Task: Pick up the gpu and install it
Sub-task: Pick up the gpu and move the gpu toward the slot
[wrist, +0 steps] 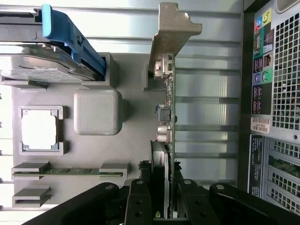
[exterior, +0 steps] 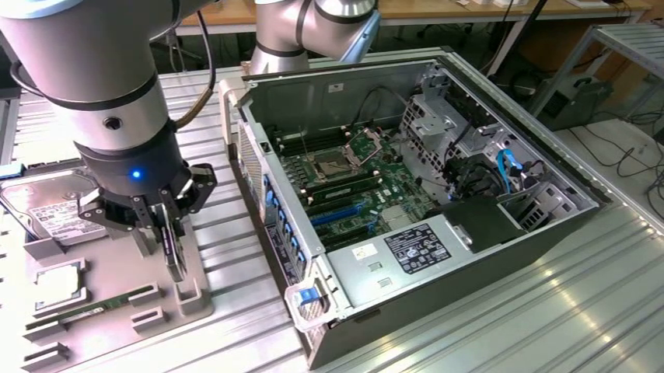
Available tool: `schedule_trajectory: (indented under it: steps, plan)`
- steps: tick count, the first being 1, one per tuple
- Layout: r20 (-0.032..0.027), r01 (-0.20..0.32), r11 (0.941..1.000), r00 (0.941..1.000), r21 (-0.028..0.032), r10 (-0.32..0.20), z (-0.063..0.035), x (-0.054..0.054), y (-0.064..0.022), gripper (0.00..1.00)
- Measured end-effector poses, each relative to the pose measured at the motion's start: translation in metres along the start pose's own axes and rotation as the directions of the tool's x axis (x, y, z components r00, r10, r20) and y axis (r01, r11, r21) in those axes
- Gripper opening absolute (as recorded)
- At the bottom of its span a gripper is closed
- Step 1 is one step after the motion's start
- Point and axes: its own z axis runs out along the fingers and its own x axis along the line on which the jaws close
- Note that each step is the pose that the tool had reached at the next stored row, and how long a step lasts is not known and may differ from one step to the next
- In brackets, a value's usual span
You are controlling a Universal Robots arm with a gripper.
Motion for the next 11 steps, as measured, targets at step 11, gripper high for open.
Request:
schedule_trajectory:
  steps: [11]
  plan:
    - [-0.0001,0.0,1.0,1.0,0.0,0.0,-0.004,-0.0002,0.0001,0.27]
